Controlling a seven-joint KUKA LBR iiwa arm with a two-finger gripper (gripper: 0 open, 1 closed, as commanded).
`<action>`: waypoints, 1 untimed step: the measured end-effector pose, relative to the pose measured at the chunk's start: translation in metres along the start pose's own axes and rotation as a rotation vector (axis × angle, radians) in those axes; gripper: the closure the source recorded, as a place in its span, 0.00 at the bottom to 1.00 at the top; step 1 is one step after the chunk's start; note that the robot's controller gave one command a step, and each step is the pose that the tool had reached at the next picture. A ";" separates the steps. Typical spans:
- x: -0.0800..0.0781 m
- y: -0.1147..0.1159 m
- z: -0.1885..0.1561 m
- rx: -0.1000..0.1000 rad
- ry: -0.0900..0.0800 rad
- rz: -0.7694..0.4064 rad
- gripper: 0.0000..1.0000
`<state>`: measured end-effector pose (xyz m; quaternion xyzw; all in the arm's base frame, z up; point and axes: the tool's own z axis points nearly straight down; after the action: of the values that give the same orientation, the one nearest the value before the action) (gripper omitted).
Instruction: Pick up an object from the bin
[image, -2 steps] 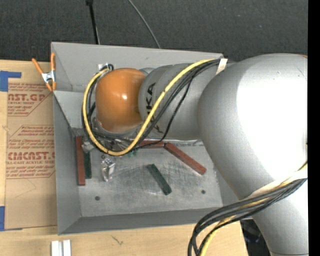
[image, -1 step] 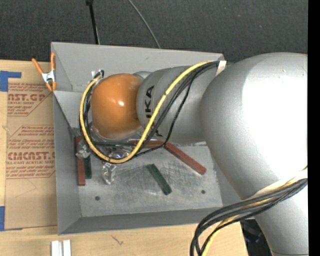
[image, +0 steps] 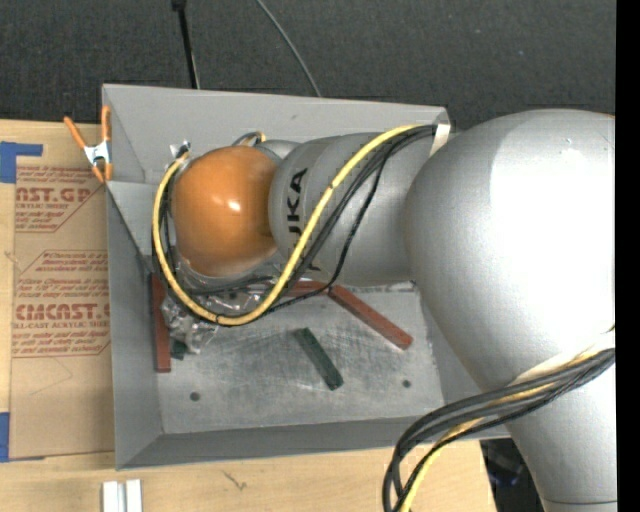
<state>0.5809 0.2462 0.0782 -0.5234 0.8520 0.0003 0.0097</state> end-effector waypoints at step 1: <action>0.003 0.001 0.003 -0.005 0.010 0.000 0.00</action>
Offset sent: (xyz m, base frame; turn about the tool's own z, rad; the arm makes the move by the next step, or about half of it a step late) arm 0.0000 0.0000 0.0000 0.0000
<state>0.5788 0.2435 0.0749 -0.5232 0.8522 -0.0002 0.0040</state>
